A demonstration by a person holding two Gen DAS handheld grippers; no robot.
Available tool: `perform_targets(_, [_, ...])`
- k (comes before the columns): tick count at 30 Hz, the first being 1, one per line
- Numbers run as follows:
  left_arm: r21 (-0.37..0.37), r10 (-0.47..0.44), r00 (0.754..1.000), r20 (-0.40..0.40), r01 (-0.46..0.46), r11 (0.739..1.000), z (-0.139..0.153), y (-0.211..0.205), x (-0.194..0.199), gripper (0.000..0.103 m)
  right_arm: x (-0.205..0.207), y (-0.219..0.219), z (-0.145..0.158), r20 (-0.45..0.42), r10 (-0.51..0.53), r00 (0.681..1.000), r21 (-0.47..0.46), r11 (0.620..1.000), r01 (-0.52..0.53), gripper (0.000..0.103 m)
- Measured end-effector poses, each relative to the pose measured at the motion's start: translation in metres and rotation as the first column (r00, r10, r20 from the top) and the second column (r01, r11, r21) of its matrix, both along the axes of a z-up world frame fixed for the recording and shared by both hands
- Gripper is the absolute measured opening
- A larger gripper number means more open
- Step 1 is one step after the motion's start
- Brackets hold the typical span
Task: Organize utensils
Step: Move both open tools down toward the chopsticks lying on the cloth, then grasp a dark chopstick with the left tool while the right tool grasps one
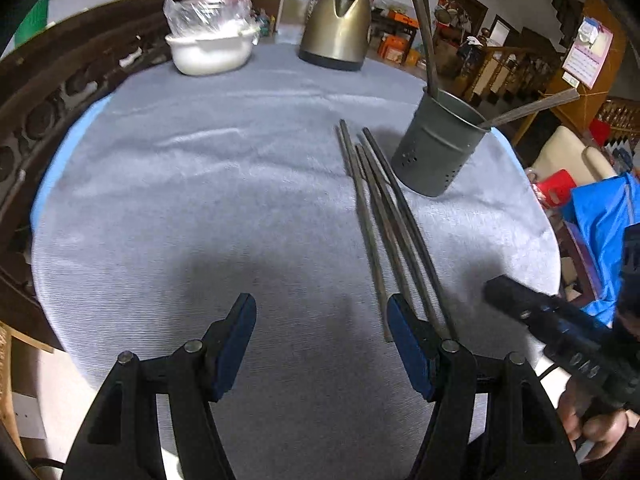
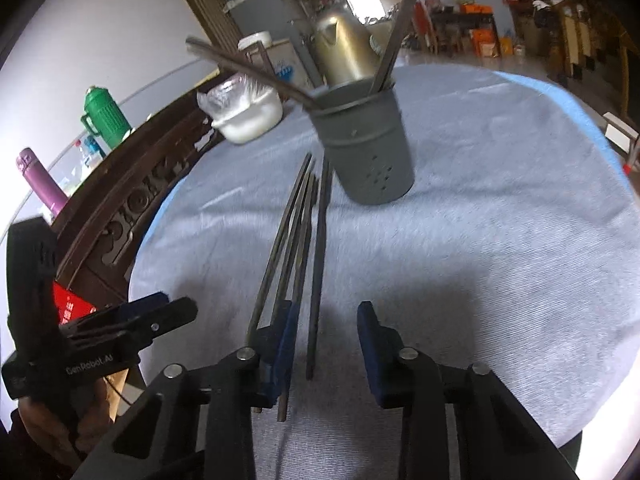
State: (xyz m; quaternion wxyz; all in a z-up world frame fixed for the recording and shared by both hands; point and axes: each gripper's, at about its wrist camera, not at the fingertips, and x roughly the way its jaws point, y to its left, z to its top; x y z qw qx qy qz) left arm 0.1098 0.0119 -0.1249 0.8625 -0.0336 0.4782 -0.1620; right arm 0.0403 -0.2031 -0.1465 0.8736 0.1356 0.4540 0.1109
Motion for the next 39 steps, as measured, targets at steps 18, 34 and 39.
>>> perform_targets(18, [0.017,-0.131,0.985,-0.110,0.134,0.991,-0.021,-0.026,0.018,0.055,0.022,0.030,-0.020,-0.094,0.086,0.992,-0.065,0.994,-0.092,0.015])
perform_targets(34, [0.063,-0.139,0.987,-0.075,0.144,0.988,-0.022,-0.038,0.033,0.024,0.029,0.031,-0.024,-0.102,0.086,0.991,-0.102,0.990,-0.097,0.008])
perform_targets(39, [-0.003,-0.129,0.986,-0.103,0.130,0.992,-0.024,-0.025,0.034,0.009,0.025,0.022,-0.024,-0.118,0.076,0.990,-0.057,0.995,-0.083,0.008])
